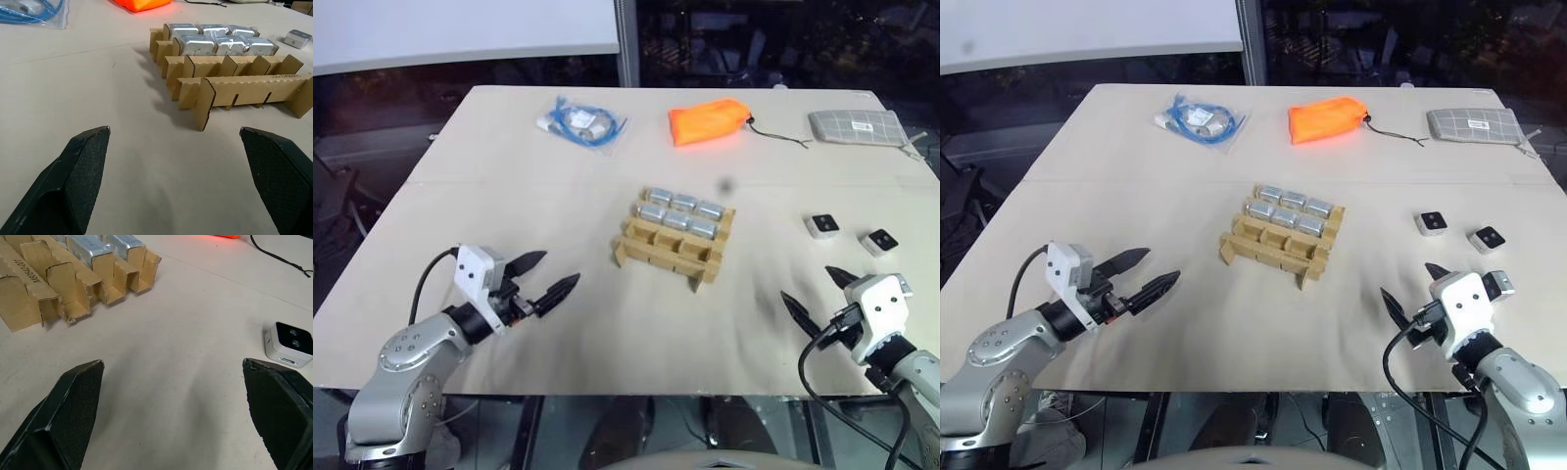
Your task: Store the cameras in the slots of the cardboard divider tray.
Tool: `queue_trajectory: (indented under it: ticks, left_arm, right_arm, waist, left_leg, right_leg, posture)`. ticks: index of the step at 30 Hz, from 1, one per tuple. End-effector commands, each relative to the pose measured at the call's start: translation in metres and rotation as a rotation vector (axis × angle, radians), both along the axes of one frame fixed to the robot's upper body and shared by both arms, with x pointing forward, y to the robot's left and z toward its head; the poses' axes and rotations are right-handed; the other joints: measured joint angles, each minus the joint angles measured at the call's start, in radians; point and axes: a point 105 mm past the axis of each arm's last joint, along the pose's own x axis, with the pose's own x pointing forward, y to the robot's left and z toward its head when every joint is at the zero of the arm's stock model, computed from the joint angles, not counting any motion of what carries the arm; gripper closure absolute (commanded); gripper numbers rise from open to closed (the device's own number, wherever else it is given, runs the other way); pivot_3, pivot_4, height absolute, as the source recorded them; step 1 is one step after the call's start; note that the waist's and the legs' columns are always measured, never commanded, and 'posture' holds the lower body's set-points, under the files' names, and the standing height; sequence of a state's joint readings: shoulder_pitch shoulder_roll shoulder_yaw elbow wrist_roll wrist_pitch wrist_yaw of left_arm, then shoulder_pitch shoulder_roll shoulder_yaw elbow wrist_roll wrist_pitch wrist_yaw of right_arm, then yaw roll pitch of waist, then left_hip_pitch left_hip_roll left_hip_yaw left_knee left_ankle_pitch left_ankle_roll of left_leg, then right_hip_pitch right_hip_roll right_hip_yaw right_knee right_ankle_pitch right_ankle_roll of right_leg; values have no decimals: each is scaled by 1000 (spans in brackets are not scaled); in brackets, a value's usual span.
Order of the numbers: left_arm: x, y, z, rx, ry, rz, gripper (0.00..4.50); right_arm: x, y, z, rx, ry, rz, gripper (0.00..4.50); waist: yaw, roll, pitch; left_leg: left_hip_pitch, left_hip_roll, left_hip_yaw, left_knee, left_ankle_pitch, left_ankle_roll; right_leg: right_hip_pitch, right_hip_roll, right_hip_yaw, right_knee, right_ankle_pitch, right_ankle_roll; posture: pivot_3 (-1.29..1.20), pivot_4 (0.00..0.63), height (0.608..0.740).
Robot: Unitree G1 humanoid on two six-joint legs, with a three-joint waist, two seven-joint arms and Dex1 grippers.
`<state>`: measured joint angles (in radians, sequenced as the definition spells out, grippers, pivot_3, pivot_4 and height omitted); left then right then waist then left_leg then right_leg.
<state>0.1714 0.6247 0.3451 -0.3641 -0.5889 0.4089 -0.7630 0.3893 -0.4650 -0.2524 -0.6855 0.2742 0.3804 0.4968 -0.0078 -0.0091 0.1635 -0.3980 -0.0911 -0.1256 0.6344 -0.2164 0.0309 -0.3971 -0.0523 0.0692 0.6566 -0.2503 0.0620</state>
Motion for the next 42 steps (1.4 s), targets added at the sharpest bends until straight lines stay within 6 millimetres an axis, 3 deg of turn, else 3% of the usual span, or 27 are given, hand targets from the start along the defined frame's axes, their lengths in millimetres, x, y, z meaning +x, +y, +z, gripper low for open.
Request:
queue_trajectory:
  ticks: [1, 7, 9, 13, 16, 20, 38, 42]
  left_arm:
    - [7, -5, 23, -37, -94, -3, 80]
    - [20, -26, 65, -183, -211, -66, 80]
    - [17, -37, 78, -197, -239, -137, 80]
    - [-8, -73, 91, -168, -241, -416, 80]
    - [-30, -91, 89, -113, -188, -610, 80]
    - [-45, -100, 79, -56, -143, -746, 80]
    - [-53, -96, 67, 8, -136, -842, 80]
    - [-55, -95, 67, 9, -140, -851, 0]
  right_arm:
    - [7, -2, 12, -28, -54, -29, 0]
    - [37, -11, 35, -45, -86, -114, 0]
    - [44, -27, 38, -73, -76, -179, 0]
    - [45, -65, 38, -162, 20, -253, 0]
    - [33, -96, 30, -189, 160, -320, 0]
    - [21, -116, 25, -227, 250, -369, 0]
    - [15, -133, 13, -100, 402, -471, 0]
    - [16, -134, 12, -95, 406, -472, 1234]
  waist:
    - [0, 0, 0]
    - [1, -1, 0]
    - [1, -1, 0]
    - [5, -1, 1]
    - [9, 0, 1]
    - [9, 0, 1]
    - [3, 0, 2]
    - [4, 0, 2]
  left_leg:
    - [0, 0, 0, 0, 0, 0]
    - [0, 0, 0, 2, 0, 0]
    - [0, 0, 0, 0, 1, 2]
    - [-4, -1, 1, -1, 2, 5]
    - [-4, -1, 2, -1, 1, 7]
    - [-4, 0, 3, -2, 1, 7]
    - [-4, 0, 4, -1, 1, 7]
    - [-4, 0, 4, -1, 1, 7]
  right_leg:
    - [0, 0, 0, 0, 0, 0]
    - [0, 0, -3, 0, -1, 1]
    - [0, 0, -3, 0, 3, 2]
    - [-4, 0, -3, 0, 4, 2]
    - [-4, -1, -3, -2, 4, 2]
    - [-3, 0, -2, -1, 3, 2]
    - [-3, 0, 0, -2, 1, -2]
    - [-3, 0, 0, -2, 1, -2]
  posture:
    - [0, 150, 740]
    - [0, 150, 740]
    - [0, 150, 740]
    - [0, 150, 740]
    - [0, 150, 740]
    - [0, 150, 740]
    - [0, 150, 740]
    - [0, 150, 740]
